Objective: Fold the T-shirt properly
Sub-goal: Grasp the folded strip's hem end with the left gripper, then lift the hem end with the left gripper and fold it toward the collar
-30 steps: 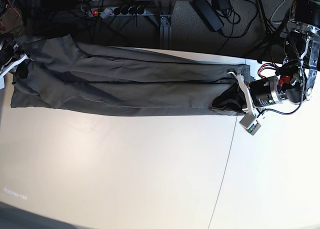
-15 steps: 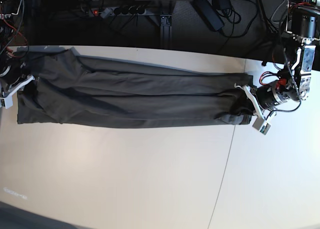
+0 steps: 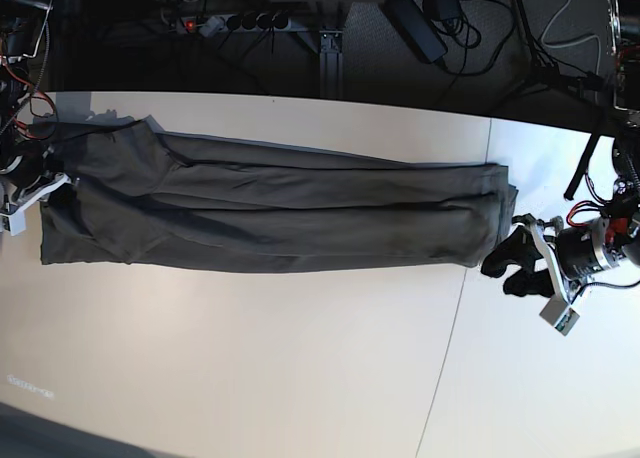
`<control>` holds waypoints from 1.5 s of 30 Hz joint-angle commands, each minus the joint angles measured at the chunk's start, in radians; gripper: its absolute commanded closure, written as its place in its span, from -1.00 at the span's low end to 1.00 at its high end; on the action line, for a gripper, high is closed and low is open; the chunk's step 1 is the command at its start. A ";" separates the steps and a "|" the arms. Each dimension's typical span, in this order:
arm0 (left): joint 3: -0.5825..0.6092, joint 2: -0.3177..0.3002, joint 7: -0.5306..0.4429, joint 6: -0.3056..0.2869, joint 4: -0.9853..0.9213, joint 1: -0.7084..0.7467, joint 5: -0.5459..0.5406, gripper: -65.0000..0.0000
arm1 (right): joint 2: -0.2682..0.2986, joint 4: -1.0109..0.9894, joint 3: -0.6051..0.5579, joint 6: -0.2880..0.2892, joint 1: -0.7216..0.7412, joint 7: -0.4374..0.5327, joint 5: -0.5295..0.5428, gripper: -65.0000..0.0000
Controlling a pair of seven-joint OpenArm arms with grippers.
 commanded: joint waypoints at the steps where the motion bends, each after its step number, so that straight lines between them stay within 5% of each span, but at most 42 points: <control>1: -0.009 -0.032 -0.008 -0.004 0.016 -0.012 -0.007 -0.29 | 0.022 0.002 0.005 0.070 0.005 -0.019 -0.026 1.00; 10: -0.009 -0.039 -0.040 -0.004 -0.107 0.110 0.034 -0.34 | 0.022 0.002 0.005 0.070 0.005 -0.019 -0.023 1.00; 17: -0.009 0.002 -0.028 -0.004 -0.272 0.114 -0.116 -0.34 | 0.022 0.002 0.005 0.070 0.005 -0.029 -0.023 1.00; 34: -0.009 0.132 0.064 -0.004 -0.358 0.120 -0.226 -0.33 | 0.023 0.002 0.005 0.070 0.005 -0.049 0.011 1.00; 36: -0.009 0.141 0.053 -0.004 -0.358 0.120 -0.200 -0.14 | 0.023 0.002 0.005 0.070 0.005 -0.049 0.011 1.00; 39: -0.009 0.143 0.047 -0.004 -0.358 0.124 -0.196 0.84 | 0.023 0.002 0.005 0.070 0.005 -0.049 0.044 1.00; 40: -0.009 0.143 0.043 -0.004 -0.358 0.123 -0.193 1.00 | 0.026 0.003 0.005 0.070 0.005 -0.048 0.066 1.00; 45: -0.009 0.136 -0.002 -0.004 -0.358 0.111 -0.115 1.00 | 0.049 0.043 0.013 0.071 0.007 -0.049 0.171 1.00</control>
